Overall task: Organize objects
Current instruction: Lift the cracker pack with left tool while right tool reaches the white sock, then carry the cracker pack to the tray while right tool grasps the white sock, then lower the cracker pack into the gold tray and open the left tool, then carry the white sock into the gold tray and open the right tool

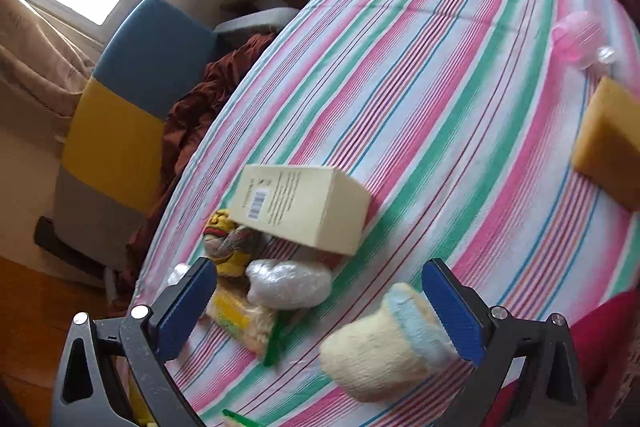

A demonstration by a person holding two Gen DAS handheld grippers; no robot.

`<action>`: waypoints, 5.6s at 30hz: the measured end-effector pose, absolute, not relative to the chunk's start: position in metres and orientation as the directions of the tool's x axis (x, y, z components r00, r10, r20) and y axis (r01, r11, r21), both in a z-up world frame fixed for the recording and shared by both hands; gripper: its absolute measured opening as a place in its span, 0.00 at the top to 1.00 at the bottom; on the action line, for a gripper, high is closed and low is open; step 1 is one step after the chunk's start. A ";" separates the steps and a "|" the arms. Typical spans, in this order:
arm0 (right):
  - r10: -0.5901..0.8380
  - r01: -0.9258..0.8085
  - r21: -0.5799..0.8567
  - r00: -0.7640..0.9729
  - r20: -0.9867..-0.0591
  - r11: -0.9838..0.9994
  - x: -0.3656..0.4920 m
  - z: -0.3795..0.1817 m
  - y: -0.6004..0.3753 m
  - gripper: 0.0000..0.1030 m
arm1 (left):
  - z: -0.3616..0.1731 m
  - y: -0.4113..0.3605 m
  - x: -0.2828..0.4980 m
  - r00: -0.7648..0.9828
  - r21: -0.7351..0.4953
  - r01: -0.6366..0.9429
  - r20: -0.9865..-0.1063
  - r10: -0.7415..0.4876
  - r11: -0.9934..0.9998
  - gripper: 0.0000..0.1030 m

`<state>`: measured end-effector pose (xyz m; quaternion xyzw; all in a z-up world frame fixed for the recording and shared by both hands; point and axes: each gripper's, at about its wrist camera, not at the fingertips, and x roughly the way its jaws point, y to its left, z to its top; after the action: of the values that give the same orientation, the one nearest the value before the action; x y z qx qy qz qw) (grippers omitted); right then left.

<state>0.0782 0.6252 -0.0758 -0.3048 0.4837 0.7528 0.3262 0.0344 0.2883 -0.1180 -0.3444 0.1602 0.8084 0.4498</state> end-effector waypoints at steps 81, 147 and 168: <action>0.134 -0.457 -0.010 -0.240 -0.961 -0.889 0.011 -0.121 0.558 0.25 | 0.003 0.066 -0.086 -0.615 -0.168 -0.418 -0.671 0.414 -0.893 0.53; -0.090 -0.060 0.131 -0.458 -0.884 -0.990 -0.047 -0.083 0.383 0.29 | -0.048 0.061 -0.018 -0.610 -0.046 -0.397 -0.733 0.301 -0.917 0.40; -0.502 0.129 0.500 -0.433 -0.749 -0.856 -0.146 -0.074 0.195 0.06 | -0.052 -0.043 -0.039 -0.643 -0.157 -0.145 -0.736 0.214 -0.977 0.40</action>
<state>-0.1464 0.1948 -0.0738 -0.4969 0.1878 0.8254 -0.1911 -0.0388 -0.0429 -0.0517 -0.4109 -0.0419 0.9053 0.0990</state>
